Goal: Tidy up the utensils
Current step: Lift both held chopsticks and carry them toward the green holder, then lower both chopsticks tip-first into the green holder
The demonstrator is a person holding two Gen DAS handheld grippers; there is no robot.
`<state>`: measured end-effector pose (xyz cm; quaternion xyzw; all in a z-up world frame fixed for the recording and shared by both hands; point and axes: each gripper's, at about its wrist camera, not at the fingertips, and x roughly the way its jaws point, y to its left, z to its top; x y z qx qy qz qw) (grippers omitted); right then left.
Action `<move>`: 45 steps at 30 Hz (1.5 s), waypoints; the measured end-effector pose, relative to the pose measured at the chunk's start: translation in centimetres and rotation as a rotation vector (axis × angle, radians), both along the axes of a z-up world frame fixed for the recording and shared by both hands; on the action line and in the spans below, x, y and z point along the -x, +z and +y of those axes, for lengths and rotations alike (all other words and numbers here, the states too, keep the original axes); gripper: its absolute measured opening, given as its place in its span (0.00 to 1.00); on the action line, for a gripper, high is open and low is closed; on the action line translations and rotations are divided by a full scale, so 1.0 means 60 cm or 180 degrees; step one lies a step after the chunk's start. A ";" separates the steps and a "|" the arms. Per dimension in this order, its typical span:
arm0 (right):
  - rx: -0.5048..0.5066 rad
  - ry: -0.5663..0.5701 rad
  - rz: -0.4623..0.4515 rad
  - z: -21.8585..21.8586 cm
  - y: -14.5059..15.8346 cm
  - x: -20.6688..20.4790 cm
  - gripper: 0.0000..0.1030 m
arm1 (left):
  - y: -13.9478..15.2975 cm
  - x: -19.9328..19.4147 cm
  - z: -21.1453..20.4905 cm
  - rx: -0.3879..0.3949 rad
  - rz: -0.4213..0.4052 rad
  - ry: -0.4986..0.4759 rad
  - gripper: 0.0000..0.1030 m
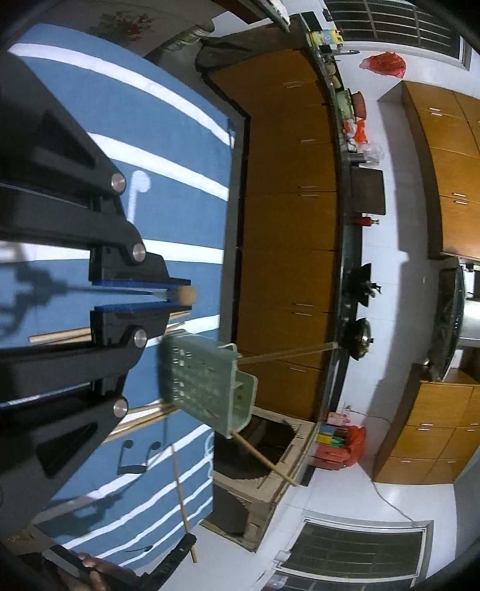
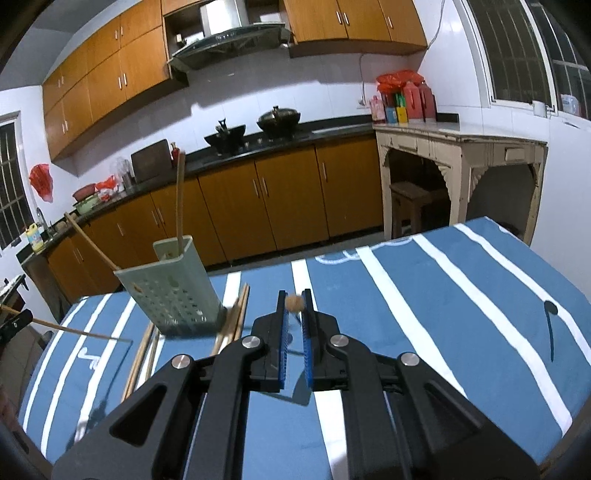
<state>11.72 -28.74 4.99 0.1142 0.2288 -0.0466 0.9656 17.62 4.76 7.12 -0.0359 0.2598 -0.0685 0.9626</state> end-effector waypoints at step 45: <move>0.0059 0.0627 -0.1184 0.132 0.233 -0.134 0.08 | 0.230 -0.121 -0.130 0.0159 -0.0646 -0.0456 0.07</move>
